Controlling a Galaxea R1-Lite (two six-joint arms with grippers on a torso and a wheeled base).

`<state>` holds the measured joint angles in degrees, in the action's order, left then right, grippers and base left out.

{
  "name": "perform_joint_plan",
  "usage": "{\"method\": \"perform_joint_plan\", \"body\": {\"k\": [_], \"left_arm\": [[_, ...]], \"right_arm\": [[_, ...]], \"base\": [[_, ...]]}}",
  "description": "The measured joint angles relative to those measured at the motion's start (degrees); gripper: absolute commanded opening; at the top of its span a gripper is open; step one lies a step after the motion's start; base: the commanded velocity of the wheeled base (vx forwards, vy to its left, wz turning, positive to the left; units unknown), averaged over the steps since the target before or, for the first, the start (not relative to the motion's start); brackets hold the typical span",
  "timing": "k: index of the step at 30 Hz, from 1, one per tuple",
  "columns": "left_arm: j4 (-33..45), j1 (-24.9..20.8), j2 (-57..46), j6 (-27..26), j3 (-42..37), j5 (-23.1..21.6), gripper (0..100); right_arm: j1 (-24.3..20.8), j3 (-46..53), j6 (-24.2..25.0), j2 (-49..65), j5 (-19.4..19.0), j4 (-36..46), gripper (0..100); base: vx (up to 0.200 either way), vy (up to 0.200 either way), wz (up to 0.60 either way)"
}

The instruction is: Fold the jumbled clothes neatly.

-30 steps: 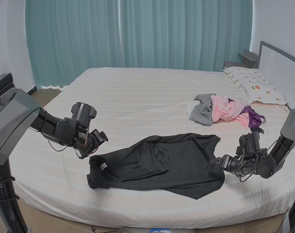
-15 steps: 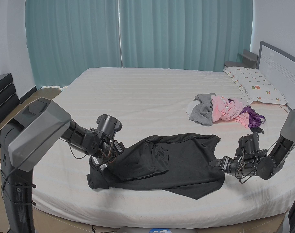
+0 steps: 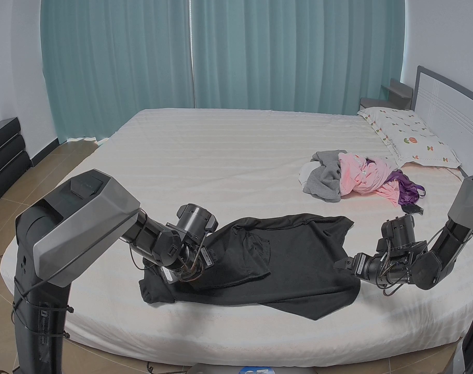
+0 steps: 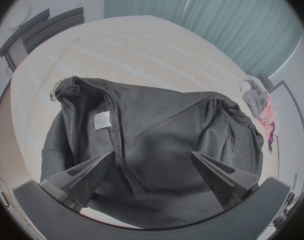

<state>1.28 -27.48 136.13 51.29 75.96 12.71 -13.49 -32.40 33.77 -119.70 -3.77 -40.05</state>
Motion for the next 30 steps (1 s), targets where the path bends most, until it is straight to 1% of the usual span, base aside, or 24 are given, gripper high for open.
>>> {"method": "perform_joint_plan", "body": {"k": [2,3,10,15,20,30], "left_arm": [[0.05,-0.11,0.24,0.02,-0.17,0.09,100],[0.06,-0.16,0.34,0.06,-0.24,0.09,0],[0.17,-0.35,0.56,0.11,-0.60,0.22,0],[0.22,-0.30,0.50,0.28,-1.02,1.67,0],[0.02,-0.17,-1.01,0.33,-0.94,2.06,0],[-0.55,2.73,-3.94,0.39,3.83,2.01,0]], "right_arm": [[-0.11,0.07,0.04,-0.01,0.00,0.00,100],[-0.17,0.11,0.04,-0.04,0.00,0.00,100],[-0.30,0.16,0.04,-0.06,0.00,0.00,100],[-0.30,0.13,0.00,-0.09,0.00,0.00,100],[-0.26,-0.17,0.00,-0.09,0.02,0.00,100],[-0.63,-0.39,0.06,-0.10,0.00,0.00,100]], "base": [[0.000,0.000,0.00],[0.000,0.000,0.00],[0.000,0.000,0.00],[0.000,0.000,0.00],[0.000,0.000,0.00],[0.000,0.000,0.00]]}}
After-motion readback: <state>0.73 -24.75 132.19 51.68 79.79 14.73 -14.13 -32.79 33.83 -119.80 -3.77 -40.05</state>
